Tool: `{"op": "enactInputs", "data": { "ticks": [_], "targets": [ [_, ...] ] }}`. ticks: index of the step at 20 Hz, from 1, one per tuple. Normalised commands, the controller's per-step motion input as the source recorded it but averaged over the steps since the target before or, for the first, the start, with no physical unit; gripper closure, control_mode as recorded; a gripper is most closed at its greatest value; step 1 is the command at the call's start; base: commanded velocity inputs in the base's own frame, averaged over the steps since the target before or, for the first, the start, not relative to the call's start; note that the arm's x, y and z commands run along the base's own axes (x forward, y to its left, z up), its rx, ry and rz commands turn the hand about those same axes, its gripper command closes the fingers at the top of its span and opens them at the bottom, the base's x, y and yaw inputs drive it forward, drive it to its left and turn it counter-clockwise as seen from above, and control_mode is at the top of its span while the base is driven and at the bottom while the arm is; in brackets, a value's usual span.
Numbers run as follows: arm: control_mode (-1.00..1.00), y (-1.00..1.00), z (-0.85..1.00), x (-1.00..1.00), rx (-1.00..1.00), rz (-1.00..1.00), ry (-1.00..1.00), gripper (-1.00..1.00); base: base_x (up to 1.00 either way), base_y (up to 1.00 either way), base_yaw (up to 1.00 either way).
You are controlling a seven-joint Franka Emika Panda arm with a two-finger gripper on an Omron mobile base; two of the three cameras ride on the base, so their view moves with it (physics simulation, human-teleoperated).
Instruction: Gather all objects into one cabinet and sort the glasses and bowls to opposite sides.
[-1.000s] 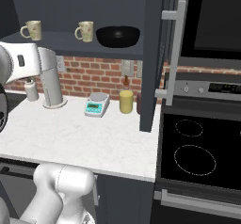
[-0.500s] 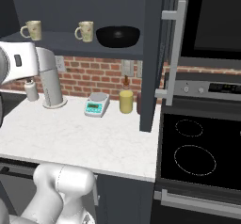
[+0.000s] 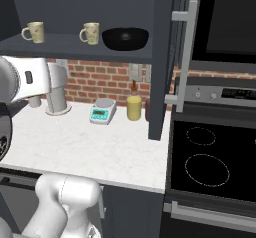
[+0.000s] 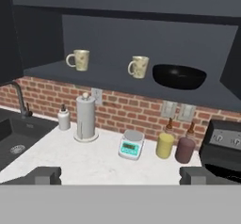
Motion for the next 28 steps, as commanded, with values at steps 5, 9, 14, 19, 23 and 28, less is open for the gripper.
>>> {"op": "enactInputs", "data": {
  "ticks": [5, 9, 14, 19, 23, 28],
  "targets": [
    [-1.0, -0.16, -0.06, -0.05, 0.0, 0.0, 0.0, -1.0, 0.0, 0.0, 0.0],
    [1.0, -0.06, 0.0, -0.03, 0.0, 0.0, 0.0, -1.0, -0.02, 0.0, 0.0],
    [1.0, 0.0, 0.0, 0.0, 0.0, 0.0, 0.0, -1.0, -0.68, 0.03, 0.0],
    [1.0, 0.0, 0.0, 0.0, 0.0, 0.0, 0.0, -1.0, -1.0, 0.25, 0.0],
    [1.0, 0.0, 0.0, 0.0, 0.0, 0.0, 0.0, -1.0, -1.0, 0.57, 0.0],
    [1.0, 0.0, 0.0, 0.0, 0.0, 0.0, 0.0, -1.0, -0.97, 0.99, 0.01]
  ]
}}
